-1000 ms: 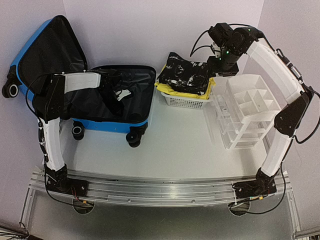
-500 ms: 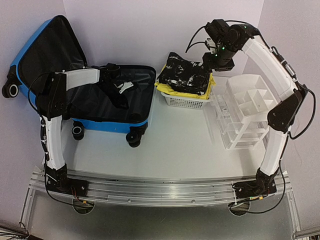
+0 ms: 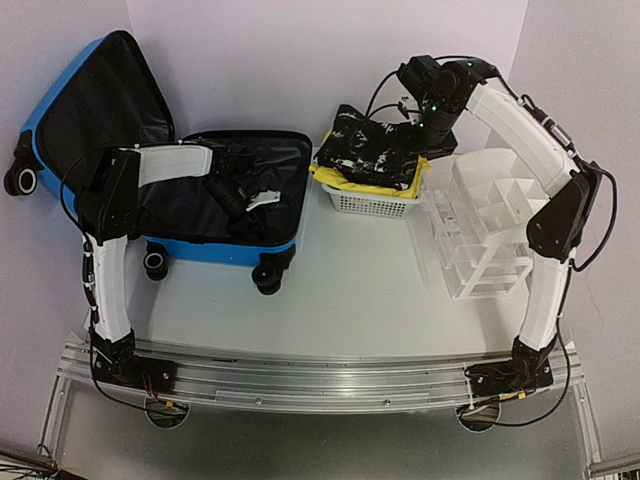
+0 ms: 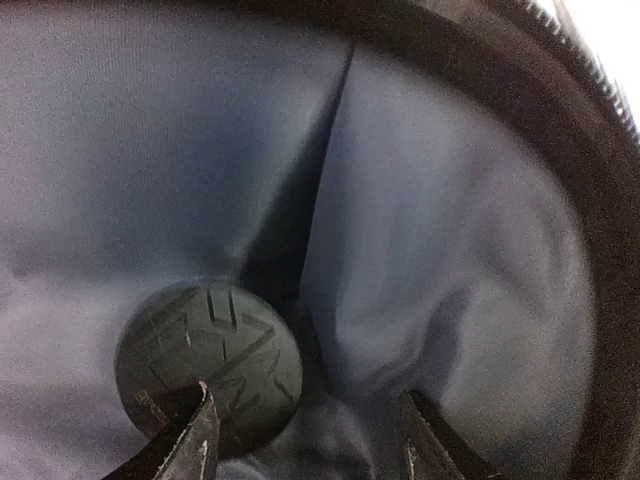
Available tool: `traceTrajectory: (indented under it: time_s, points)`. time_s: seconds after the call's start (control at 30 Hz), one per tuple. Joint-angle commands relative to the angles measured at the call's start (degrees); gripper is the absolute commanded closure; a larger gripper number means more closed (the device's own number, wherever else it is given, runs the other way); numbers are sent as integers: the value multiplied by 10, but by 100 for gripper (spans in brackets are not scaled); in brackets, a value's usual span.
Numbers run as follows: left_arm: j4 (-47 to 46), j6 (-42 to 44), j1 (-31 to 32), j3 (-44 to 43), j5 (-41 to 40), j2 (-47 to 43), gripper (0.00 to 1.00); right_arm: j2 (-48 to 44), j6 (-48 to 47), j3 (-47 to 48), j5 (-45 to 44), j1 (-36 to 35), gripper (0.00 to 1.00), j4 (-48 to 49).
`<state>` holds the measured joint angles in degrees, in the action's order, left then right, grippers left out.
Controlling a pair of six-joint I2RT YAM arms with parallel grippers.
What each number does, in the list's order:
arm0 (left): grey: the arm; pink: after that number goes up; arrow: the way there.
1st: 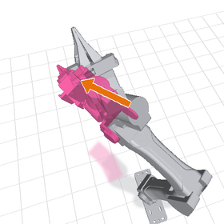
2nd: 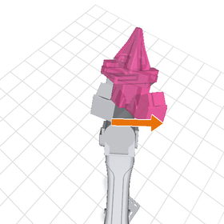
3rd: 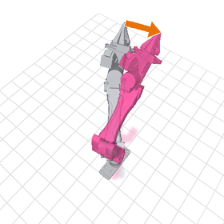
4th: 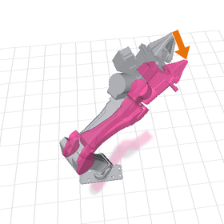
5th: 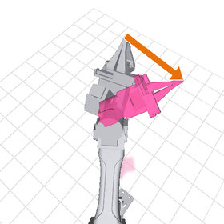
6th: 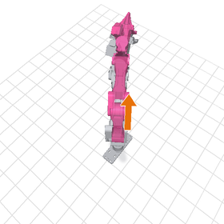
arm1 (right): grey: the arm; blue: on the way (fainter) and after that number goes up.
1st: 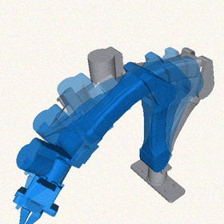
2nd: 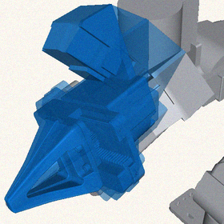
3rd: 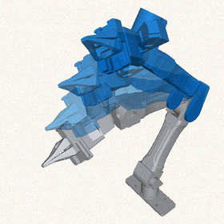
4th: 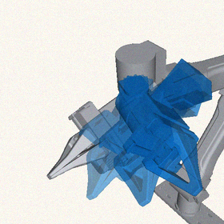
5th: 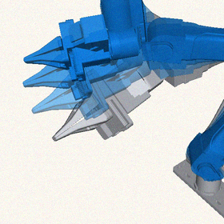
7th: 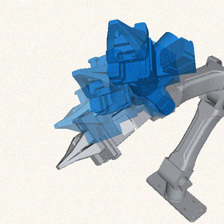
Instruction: Open, take out, and arrange the luggage
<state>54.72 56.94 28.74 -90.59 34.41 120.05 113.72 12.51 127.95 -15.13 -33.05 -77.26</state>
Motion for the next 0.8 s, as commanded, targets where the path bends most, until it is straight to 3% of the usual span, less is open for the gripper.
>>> traceTrajectory:
  time_s: [0.0, 0.13, 0.33, 0.53, 0.67, 0.77]
  points:
    - [12, 9, -10, -15, -11, -17, 41, 16, 8, 8, 11, 7, 43, -67]
    - [23, 13, -43, -20, -18, -45, 39, 16, 8, 8, 13, 12, 42, -59]
    - [99, 95, -90, 18, -112, -74, 33, 31, -3, 21, -10, 21, 42, -51]
    - [82, 96, -156, 18, -188, -58, 22, 50, -8, 27, 7, 35, 42, -46]
    - [54, 115, -165, 45, -223, -43, 17, 68, -11, 44, 22, 39, 42, -43]
    - [37, 111, -165, 31, -202, -40, 18, 77, -16, 55, 26, 42, 42, -42]
